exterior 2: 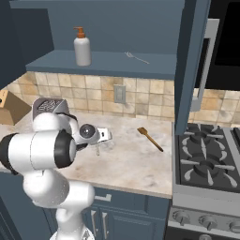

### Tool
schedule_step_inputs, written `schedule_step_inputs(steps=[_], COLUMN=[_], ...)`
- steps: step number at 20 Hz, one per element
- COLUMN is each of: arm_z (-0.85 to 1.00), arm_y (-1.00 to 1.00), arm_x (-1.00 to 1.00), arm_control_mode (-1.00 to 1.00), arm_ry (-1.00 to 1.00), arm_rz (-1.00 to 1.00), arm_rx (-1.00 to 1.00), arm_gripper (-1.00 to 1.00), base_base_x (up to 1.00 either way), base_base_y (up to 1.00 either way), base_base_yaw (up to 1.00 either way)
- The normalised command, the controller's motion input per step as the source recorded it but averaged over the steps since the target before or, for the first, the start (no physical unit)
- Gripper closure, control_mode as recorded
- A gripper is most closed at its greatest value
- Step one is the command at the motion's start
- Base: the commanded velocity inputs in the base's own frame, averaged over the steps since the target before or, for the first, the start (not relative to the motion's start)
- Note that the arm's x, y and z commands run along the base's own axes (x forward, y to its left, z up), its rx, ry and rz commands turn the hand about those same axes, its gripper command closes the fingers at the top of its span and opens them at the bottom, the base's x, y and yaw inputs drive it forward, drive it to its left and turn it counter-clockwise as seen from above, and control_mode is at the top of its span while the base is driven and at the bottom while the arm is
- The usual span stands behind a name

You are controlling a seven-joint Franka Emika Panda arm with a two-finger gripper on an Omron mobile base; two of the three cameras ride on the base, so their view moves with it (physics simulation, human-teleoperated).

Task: Pick the dish brush and soap dispenser from the cabinet and place them on the counter.

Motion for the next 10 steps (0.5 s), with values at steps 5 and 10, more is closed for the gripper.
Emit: schedule_step_inputs(steps=[5, 10], arm_z=[0.24, 0.37], arm_y=[-0.06, 0.00], arm_x=[-0.16, -0.01], arm_control_mode=[-1.00, -1.00], arm_ry=[0.00, 0.03], arm_rz=[-0.12, -0.10], arm_rx=[-0.01, -0.02], arm_gripper=[-1.00, -1.00], base_base_x=[0.00, 0.00], base_base_y=[0.00, 0.00], base_base_yaw=[0.00, 0.00])
